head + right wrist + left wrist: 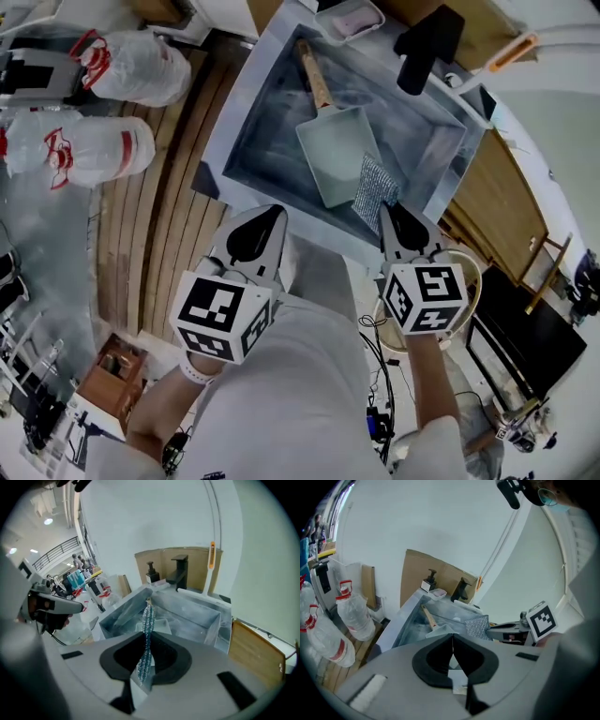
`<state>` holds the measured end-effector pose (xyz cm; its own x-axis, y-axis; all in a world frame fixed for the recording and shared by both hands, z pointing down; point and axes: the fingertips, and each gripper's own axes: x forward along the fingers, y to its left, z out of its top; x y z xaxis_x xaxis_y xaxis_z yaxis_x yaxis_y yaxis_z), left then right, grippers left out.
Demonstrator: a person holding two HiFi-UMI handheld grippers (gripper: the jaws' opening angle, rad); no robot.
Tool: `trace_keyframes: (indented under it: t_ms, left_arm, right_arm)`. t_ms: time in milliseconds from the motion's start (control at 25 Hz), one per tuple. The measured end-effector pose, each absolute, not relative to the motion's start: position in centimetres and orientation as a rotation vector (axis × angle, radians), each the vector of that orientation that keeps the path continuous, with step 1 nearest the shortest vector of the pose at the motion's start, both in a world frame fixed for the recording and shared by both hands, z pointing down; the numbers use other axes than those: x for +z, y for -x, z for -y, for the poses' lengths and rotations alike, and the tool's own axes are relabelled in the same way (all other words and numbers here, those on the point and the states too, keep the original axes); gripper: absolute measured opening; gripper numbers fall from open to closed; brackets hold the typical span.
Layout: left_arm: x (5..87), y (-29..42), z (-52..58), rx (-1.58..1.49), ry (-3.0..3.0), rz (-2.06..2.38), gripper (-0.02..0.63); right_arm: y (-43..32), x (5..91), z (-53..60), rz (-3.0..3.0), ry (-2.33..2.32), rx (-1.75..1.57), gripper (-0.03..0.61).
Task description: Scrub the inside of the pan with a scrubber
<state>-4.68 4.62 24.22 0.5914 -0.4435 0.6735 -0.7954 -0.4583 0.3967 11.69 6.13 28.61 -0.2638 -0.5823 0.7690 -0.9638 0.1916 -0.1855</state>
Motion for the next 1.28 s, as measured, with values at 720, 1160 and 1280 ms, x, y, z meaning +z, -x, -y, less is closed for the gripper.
trace_keyframes:
  t_ms: [720, 1160, 1280]
  left_arm:
    - [13.6, 5.5, -7.3, 0.505, -2.341, 1.01, 0.006]
    - [11.5, 5.6, -7.4, 0.423, -2.389, 1.006, 0.005]
    - [11.2, 5.2, -7.3, 0.417, -2.393, 1.003, 0.005]
  right_arm:
    - [-14.4, 13.0, -11.7, 2.073, -1.837, 0.709, 0.038]
    - [-11.8, 11.0, -12.7, 2.181, -1.777, 0.634, 0.038]
    - [-11.3, 10.9, -12.4, 2.2, -1.738, 0.623, 0.038]
